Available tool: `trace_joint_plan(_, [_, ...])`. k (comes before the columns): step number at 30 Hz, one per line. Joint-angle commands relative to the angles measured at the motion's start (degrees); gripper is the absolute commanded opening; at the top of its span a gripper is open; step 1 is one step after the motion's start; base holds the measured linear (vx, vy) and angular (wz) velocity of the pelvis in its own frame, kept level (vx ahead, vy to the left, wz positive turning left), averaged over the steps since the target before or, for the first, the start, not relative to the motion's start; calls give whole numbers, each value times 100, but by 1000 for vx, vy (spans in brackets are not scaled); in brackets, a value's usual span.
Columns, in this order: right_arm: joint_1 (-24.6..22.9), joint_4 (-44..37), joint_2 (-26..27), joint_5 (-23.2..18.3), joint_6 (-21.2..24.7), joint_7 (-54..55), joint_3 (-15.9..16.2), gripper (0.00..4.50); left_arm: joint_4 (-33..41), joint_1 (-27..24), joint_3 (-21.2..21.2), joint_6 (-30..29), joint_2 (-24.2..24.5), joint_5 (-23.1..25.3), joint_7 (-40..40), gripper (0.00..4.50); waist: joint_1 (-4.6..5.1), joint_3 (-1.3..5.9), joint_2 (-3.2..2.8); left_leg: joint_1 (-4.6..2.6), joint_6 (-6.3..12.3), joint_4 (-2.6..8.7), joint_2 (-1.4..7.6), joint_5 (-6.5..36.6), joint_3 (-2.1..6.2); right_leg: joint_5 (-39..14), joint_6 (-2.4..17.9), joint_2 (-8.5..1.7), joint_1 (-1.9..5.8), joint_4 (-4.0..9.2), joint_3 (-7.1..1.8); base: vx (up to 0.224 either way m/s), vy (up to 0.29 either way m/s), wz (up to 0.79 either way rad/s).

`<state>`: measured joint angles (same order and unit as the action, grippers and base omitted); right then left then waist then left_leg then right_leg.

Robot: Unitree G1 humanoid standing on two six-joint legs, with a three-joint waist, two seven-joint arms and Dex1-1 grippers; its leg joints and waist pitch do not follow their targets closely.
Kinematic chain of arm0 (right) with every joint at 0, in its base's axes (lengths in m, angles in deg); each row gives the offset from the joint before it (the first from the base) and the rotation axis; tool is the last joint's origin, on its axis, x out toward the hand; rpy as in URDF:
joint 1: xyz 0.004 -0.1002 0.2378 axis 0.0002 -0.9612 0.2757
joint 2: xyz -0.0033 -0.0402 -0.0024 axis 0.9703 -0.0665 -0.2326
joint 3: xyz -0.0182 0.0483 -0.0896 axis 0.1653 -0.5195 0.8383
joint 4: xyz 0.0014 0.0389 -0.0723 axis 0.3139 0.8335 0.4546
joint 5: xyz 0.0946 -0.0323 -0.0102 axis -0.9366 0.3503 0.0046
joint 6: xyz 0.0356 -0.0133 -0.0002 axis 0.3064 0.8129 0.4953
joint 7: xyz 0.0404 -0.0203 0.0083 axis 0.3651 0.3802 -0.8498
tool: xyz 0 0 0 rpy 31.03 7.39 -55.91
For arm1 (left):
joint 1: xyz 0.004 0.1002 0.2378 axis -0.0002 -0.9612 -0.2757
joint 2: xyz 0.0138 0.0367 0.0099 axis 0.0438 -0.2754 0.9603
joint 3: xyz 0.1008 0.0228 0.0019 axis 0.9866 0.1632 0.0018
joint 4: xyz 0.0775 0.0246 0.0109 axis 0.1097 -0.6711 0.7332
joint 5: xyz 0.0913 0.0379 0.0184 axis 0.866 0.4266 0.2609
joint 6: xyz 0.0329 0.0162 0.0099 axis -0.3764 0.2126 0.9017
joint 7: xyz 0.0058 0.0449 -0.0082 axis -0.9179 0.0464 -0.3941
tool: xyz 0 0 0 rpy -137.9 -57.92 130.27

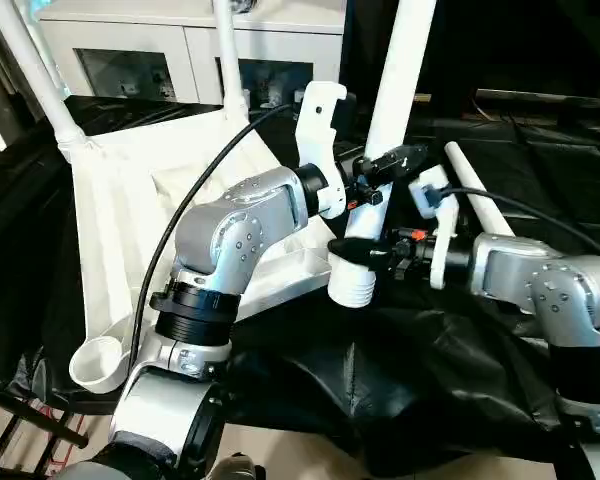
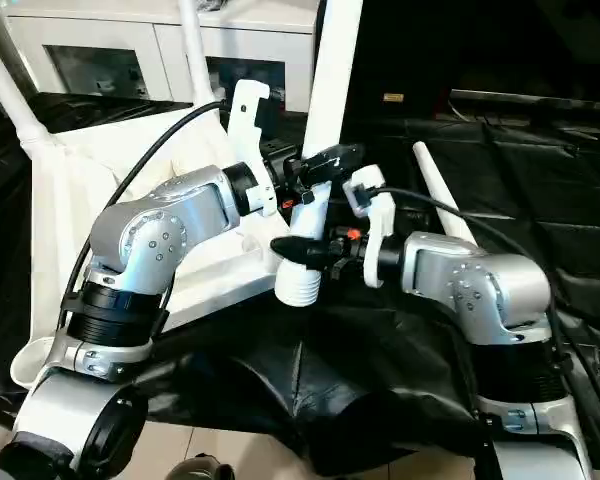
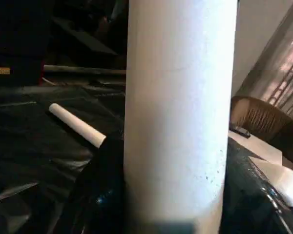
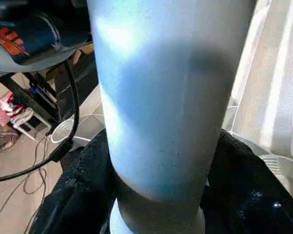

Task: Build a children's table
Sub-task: Pick table leg

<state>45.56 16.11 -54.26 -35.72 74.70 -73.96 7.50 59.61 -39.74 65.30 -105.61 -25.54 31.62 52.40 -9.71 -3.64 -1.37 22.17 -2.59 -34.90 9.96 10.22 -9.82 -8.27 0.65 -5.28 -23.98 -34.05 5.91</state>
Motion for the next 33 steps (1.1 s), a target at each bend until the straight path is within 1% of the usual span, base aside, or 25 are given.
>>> trace_joint_plan(1, [11,-50,-45,-39,34,61,-118,275,181,43,-41,-67,27,-86,-72,185,-9,509,118,-53,78,360,254,667,89,-1745,632,-369,381,399,-272,0,0,0])
trace_joint_plan(8, [11,-56,-39,-54,47,60,-107,275,186,33,-33,-75,39,-85,-99,185,-12,510,118,-52,74,361,251,664,90,-1757,616,-370,384,400,-272,0,0,0])
trace_joint_plan(14, [-19,-80,-20,-83,82,59,-92,275,182,47,-43,-78,26,-103,-97,185,-12,510,106,-51,64,362,253,677,94,-1753,618,-369,384,401,-270,0,0,0])
trace_joint_plan(15, [-24,-79,-18,-86,84,61,-91,256,182,51,-44,-81,24,-106,-99,185,-10,510,99,-54,60,363,254,687,94,-1742,621,-367,382,401,-270,0,0,0])
trace_joint_plan(17, [-29,-67,-14,-87,88,66,-92,235,179,58,-46,-86,21,-110,-103,185,-12,510,108,-50,68,362,251,676,92,-1728,620,-365,385,399,-270,0,0,0])
trace_joint_plan(18, [-31,-59,-11,-87,91,72,-97,235,178,59,-46,-87,20,-111,-104,185,-13,513,107,-51,69,360,251,672,93,-1723,623,-371,388,399,-271,0,0,0])
trace_joint_plan(20, [-36,-44,-7,-91,101,82,-110,212,175,62,-46,-86,21,-110,-105,185,-12,515,103,-52,78,358,256,641,95,-1650,653,-365,383,388,-272,0,0,0])
trace_joint_plan(21, [-36,-39,-6,-93,104,83,-114,212,174,63,-46,-86,21,-110,-105,185,-13,517,101,-51,82,357,255,634,95,-1631,663,-364,384,385,-272,0,0,0])
trace_joint_plan(22, [-34,-31,-5,-94,108,82,-116,199,168,67,-47,-85,21,-109,-104,185,-13,513,103,-52,77,359,255,658,93,-1650,677,-367,386,387,-271,0,0,0])
trace_joint_plan(28, [-35,-19,-3,-106,108,81,-116,191,162,70,-51,-80,21,-112,-98,185,-14,513,105,-53,62,361,254,678,94,-1716,639,-371,388,396,-270,0,0,0])
trace_joint_plan(31, [-36,-18,2,-116,98,103,-125,190,156,71,-64,-34,10,-95,-75,185,-16,514,108,-48,71,358,252,646,93,-1666,649,-369,388,388,-273,0,0,0])
trace_joint_plan(32, [-39,-19,13,-111,90,115,-130,190,104,88,-150,-44,-32,-175,-75,185,-17,515,108,-48,74,357,252,638,92,-1657,652,-367,389,387,-273,0,0,0])
trace_joint_plan(33, [-50,-29,32,-104,80,136,-138,190,75,97,-244,-96,-65,-310,-130,220,-13,511,101,-43,71,354,249,646,91,-1660,667,-370,390,391,-271,0,0,0])
